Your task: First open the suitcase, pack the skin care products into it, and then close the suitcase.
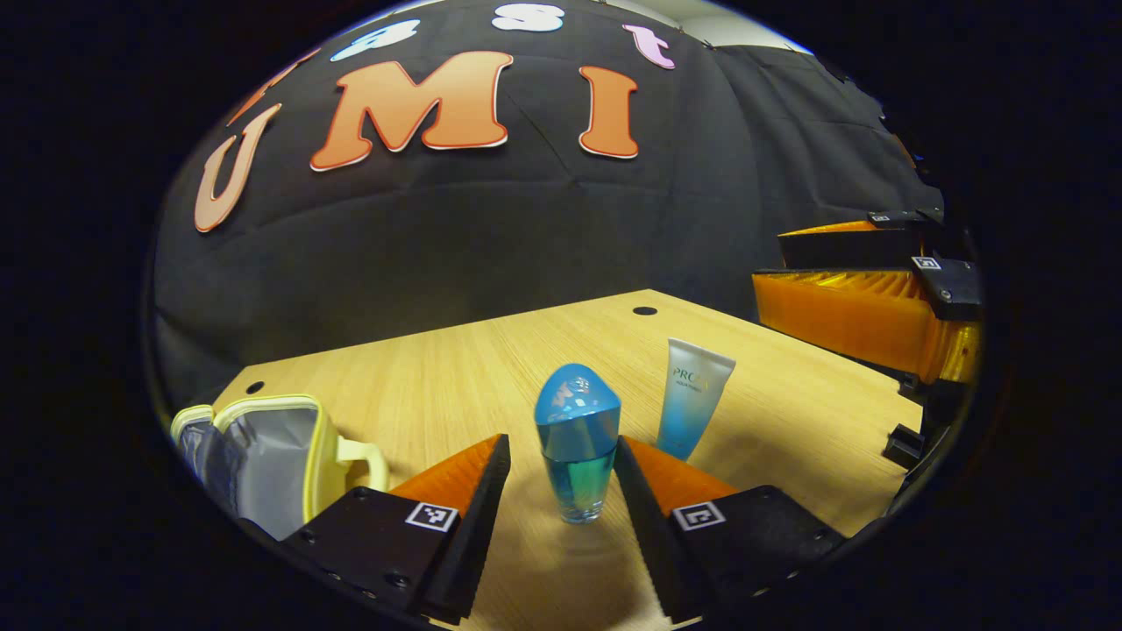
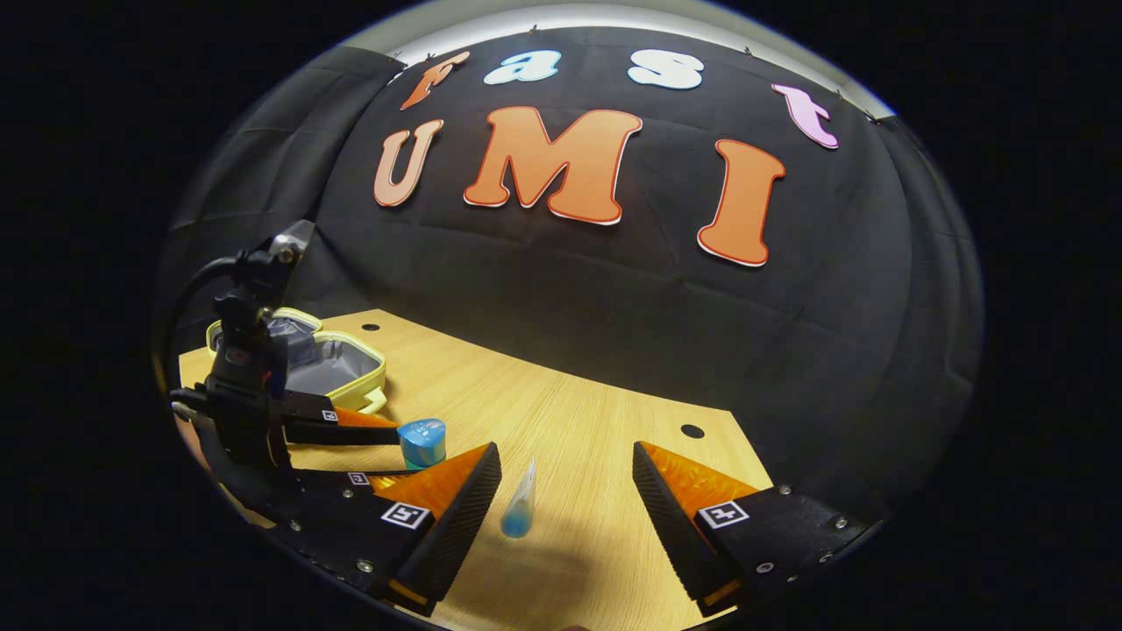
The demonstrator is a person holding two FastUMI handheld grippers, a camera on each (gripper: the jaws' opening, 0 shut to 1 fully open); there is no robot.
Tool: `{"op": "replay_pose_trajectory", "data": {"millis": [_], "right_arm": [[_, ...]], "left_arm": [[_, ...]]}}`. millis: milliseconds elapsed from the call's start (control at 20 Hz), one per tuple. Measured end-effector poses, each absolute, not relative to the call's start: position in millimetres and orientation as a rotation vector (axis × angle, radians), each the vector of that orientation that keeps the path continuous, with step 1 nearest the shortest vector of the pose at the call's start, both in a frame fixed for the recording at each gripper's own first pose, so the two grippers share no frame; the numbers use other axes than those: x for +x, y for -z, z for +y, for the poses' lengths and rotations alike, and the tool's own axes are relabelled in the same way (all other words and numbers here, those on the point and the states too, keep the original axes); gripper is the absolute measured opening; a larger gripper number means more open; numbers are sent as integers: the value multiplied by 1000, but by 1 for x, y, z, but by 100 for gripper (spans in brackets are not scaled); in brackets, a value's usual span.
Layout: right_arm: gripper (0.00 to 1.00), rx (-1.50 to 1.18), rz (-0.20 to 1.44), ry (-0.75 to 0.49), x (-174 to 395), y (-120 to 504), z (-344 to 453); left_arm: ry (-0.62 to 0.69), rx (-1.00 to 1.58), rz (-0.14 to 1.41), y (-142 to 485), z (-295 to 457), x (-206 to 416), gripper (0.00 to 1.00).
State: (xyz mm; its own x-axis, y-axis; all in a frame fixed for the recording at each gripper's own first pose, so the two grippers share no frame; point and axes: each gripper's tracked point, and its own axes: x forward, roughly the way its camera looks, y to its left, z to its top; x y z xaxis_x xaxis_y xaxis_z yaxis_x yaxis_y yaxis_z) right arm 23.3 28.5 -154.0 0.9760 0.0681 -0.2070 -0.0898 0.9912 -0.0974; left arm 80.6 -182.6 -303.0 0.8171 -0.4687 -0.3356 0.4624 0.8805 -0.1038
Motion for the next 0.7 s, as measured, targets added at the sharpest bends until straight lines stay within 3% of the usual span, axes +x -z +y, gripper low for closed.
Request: {"op": "replay_pose_trajectory", "data": {"millis": [200, 700], "right_arm": [[96, -98, 246, -88, 26, 179, 33], [96, -37, 369, -154, 33, 247, 53]], "left_arm": [[507, -8, 325, 306, -191, 91, 47], [494, 5, 261, 278, -174, 92, 39]]}}
